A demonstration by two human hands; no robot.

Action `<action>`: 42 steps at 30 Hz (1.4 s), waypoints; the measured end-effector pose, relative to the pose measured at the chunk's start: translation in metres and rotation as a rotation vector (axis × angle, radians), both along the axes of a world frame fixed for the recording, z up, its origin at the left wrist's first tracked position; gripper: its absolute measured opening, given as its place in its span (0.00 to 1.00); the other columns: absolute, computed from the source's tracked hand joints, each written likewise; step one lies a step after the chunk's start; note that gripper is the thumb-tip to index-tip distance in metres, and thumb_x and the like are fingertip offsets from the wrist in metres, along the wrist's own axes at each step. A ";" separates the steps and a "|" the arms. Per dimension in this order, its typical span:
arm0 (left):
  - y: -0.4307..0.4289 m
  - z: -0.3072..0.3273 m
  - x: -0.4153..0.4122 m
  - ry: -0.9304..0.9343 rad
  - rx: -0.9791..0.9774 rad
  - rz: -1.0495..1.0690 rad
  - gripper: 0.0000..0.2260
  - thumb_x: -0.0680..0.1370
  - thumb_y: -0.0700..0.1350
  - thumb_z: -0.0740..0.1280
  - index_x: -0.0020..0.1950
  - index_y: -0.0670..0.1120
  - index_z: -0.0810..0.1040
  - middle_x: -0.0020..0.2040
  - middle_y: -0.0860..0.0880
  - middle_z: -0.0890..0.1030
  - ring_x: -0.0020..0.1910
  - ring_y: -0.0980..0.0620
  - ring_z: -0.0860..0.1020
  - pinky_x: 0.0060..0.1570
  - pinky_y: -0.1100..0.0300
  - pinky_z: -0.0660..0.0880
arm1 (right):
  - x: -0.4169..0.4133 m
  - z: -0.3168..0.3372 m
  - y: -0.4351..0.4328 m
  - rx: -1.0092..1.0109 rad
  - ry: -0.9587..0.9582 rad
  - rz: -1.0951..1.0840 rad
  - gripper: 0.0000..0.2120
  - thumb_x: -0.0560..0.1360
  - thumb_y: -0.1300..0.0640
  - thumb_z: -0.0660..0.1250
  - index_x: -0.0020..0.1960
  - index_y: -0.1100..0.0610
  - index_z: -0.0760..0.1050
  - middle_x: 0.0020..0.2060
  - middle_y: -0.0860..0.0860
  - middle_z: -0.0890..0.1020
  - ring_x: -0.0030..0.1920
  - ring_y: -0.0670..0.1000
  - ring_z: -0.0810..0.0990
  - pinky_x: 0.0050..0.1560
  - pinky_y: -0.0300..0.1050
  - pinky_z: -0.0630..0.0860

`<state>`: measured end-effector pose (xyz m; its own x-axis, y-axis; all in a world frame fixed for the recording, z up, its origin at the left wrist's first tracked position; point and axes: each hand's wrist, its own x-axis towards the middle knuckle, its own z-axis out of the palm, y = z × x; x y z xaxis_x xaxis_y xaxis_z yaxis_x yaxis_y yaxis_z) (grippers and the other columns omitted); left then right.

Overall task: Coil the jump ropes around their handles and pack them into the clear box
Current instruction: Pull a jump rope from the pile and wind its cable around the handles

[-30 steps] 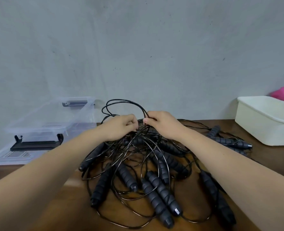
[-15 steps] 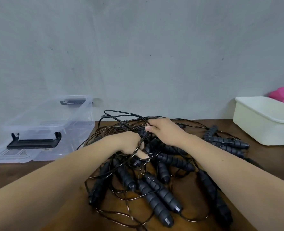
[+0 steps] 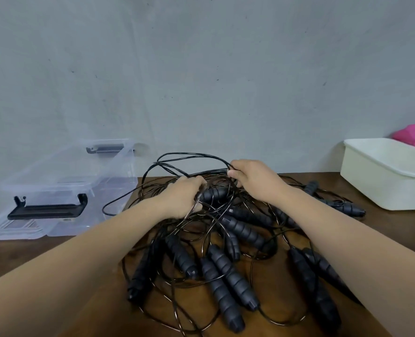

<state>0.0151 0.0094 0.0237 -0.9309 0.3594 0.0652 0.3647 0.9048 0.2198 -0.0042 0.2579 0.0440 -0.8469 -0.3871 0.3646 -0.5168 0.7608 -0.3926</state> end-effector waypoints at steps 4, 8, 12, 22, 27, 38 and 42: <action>-0.003 -0.004 -0.003 0.029 -0.145 0.043 0.19 0.74 0.56 0.73 0.64 0.59 0.77 0.54 0.58 0.75 0.65 0.47 0.73 0.59 0.46 0.70 | -0.002 0.005 0.011 -0.122 0.078 -0.095 0.15 0.88 0.53 0.61 0.42 0.52 0.71 0.39 0.51 0.81 0.42 0.52 0.84 0.49 0.54 0.80; -0.009 0.013 -0.003 -0.264 0.140 -0.020 0.26 0.71 0.53 0.82 0.64 0.57 0.76 0.54 0.56 0.79 0.52 0.53 0.80 0.60 0.50 0.77 | -0.001 0.009 0.003 -0.180 0.092 -0.081 0.14 0.88 0.54 0.62 0.44 0.56 0.74 0.39 0.51 0.82 0.43 0.52 0.84 0.50 0.54 0.80; -0.006 0.034 -0.003 -0.362 0.487 -0.077 0.21 0.73 0.47 0.80 0.63 0.57 0.80 0.60 0.51 0.82 0.53 0.58 0.81 0.64 0.57 0.77 | 0.002 0.012 -0.012 -0.191 0.142 -0.031 0.13 0.87 0.56 0.63 0.44 0.59 0.74 0.38 0.52 0.80 0.42 0.53 0.83 0.49 0.57 0.79; 0.038 0.006 -0.006 -0.073 0.627 0.046 0.10 0.78 0.53 0.76 0.53 0.51 0.80 0.38 0.53 0.87 0.39 0.58 0.84 0.45 0.59 0.75 | 0.006 0.016 -0.018 -0.151 0.010 0.097 0.10 0.86 0.54 0.66 0.50 0.57 0.81 0.41 0.48 0.85 0.42 0.41 0.80 0.45 0.41 0.75; 0.053 0.006 -0.007 -0.097 0.548 0.030 0.17 0.72 0.51 0.80 0.56 0.54 0.77 0.41 0.58 0.87 0.38 0.63 0.81 0.43 0.60 0.74 | 0.012 0.022 -0.015 -0.212 0.024 0.111 0.09 0.86 0.56 0.66 0.50 0.57 0.81 0.40 0.49 0.85 0.43 0.44 0.81 0.47 0.41 0.75; 0.035 0.002 -0.012 -0.303 0.049 -0.010 0.19 0.70 0.55 0.78 0.57 0.52 0.81 0.51 0.52 0.85 0.52 0.50 0.83 0.56 0.54 0.80 | 0.009 0.035 0.004 -0.425 0.061 0.048 0.10 0.87 0.56 0.64 0.49 0.54 0.81 0.39 0.48 0.87 0.46 0.45 0.86 0.59 0.54 0.80; 0.029 0.004 -0.017 -0.155 -0.040 0.013 0.13 0.72 0.55 0.77 0.51 0.51 0.82 0.45 0.52 0.83 0.48 0.48 0.81 0.47 0.57 0.76 | 0.008 0.038 0.007 -0.445 0.062 0.047 0.10 0.87 0.57 0.63 0.50 0.56 0.82 0.40 0.48 0.87 0.45 0.43 0.85 0.57 0.48 0.80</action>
